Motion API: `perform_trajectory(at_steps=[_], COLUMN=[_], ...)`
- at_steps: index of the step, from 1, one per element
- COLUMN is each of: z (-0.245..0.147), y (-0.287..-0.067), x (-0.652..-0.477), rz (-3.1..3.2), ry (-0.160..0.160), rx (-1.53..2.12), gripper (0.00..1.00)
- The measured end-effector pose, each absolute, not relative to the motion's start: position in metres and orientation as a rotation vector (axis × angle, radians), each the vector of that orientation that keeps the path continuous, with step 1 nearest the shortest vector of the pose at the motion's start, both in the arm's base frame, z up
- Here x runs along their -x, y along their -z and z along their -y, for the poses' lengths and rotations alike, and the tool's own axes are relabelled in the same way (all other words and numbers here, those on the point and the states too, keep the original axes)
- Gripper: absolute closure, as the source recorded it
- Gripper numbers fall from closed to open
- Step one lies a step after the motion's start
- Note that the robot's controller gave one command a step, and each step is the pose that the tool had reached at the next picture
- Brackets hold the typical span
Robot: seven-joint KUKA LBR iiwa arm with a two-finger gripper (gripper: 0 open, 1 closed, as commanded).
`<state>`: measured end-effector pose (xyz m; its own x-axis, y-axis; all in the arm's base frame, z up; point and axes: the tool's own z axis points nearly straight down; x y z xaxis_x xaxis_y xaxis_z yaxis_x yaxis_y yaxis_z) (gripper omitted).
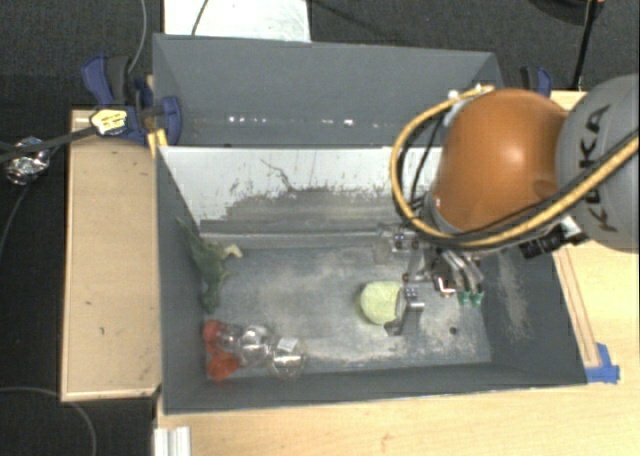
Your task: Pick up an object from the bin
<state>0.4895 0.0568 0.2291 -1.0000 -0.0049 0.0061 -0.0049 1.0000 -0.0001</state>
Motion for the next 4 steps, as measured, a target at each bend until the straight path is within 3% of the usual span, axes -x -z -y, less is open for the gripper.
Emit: perform_trajectory(at_steps=[1, 2, 4], z=[-0.056, -0.032, -0.009], y=[-0.233, -0.201, -0.179], x=[-0.491, -0.495, -0.491], rz=[3.144, 3.146, 3.138], ry=[0.001, 0.003, 0.000], rx=[-0.004, 0.100, -0.265], gripper=[0.00, 0.00, 0.00])
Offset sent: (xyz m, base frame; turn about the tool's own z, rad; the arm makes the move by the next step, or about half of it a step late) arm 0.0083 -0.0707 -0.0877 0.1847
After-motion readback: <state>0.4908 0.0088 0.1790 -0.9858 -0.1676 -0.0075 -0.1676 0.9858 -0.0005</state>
